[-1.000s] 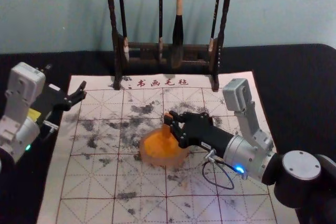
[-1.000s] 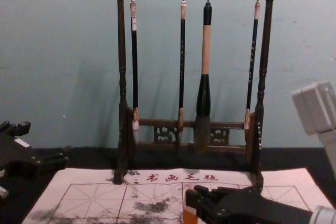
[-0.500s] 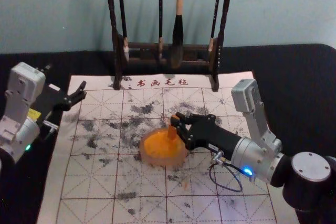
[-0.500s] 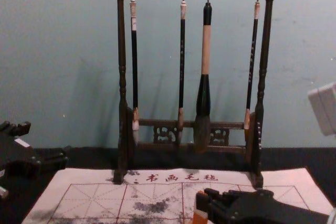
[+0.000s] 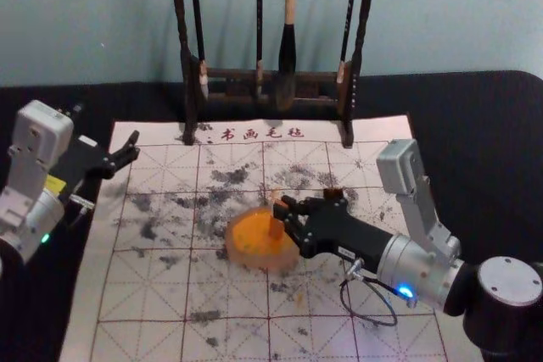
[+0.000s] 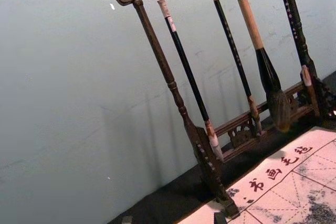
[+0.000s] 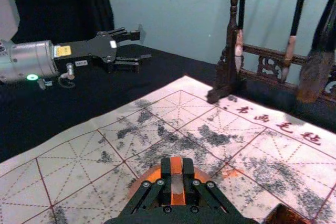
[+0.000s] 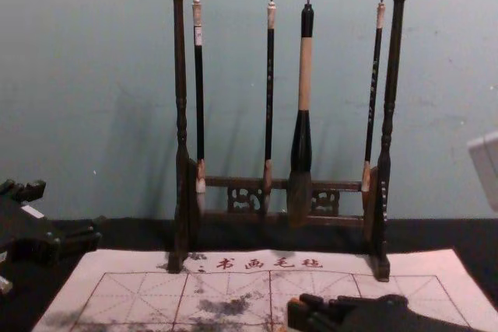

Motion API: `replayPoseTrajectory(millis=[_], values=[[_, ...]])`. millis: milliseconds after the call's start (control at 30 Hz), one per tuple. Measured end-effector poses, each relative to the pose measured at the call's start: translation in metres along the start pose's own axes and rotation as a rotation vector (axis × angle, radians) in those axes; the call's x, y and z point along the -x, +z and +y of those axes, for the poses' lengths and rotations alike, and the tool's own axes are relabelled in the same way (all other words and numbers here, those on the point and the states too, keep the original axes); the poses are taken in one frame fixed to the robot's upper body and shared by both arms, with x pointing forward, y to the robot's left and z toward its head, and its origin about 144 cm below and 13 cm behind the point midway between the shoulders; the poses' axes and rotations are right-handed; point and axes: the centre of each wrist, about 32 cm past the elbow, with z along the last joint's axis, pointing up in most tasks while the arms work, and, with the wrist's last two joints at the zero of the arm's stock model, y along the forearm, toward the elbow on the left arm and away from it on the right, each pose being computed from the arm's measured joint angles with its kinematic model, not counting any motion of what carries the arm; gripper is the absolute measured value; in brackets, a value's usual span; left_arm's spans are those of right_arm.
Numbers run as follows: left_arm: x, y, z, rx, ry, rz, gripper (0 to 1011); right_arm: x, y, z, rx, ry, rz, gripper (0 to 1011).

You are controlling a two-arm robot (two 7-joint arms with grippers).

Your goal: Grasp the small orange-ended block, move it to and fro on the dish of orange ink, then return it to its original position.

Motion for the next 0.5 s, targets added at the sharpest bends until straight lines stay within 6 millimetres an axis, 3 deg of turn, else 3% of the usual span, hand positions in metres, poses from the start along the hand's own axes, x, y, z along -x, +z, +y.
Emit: replayPoseTrajectory(millis=[500], values=[[0.0, 0.0, 0.0, 0.0, 0.0, 0.0, 1001, 0.011, 0.0, 0.013, -0.003, 0.035, 0.005, 126]])
